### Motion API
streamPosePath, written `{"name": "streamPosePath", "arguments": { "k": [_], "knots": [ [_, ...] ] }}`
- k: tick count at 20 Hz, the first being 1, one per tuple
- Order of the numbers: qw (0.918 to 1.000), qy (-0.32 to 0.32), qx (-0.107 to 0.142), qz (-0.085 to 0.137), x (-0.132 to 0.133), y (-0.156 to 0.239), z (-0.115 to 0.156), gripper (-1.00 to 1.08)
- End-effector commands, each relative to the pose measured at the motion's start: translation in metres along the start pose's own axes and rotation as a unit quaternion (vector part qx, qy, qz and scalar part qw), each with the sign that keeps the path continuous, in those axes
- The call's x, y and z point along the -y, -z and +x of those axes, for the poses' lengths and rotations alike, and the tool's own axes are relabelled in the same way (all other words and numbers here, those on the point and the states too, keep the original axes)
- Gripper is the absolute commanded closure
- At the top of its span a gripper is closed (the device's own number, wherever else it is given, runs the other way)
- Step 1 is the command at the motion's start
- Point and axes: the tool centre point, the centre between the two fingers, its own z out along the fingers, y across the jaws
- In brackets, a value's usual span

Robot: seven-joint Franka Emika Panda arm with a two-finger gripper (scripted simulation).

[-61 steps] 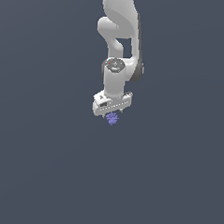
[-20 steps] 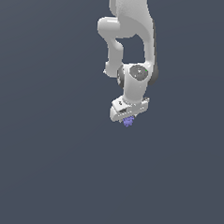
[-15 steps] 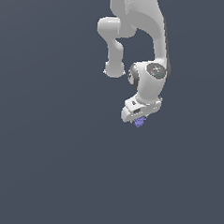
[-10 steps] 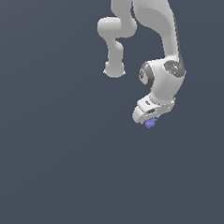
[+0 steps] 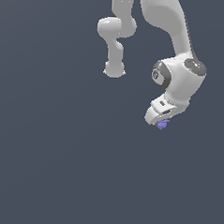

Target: Pick up the object and move it to a goal position.

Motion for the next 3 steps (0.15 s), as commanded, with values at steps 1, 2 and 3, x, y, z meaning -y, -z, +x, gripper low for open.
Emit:
{"name": "streamPosePath", "arguments": {
  "k": [1,2,3],
  "knots": [
    [1.0000,-0.001,0.000,0.000,0.0029,0.0016,0.0034,1.08],
    [1.0000,-0.001,0.000,0.000,0.0034,0.0018,0.0039,1.08],
    [1.0000,-0.001,0.000,0.000,0.0036,0.0019,0.0041,1.08]
  ]
}}
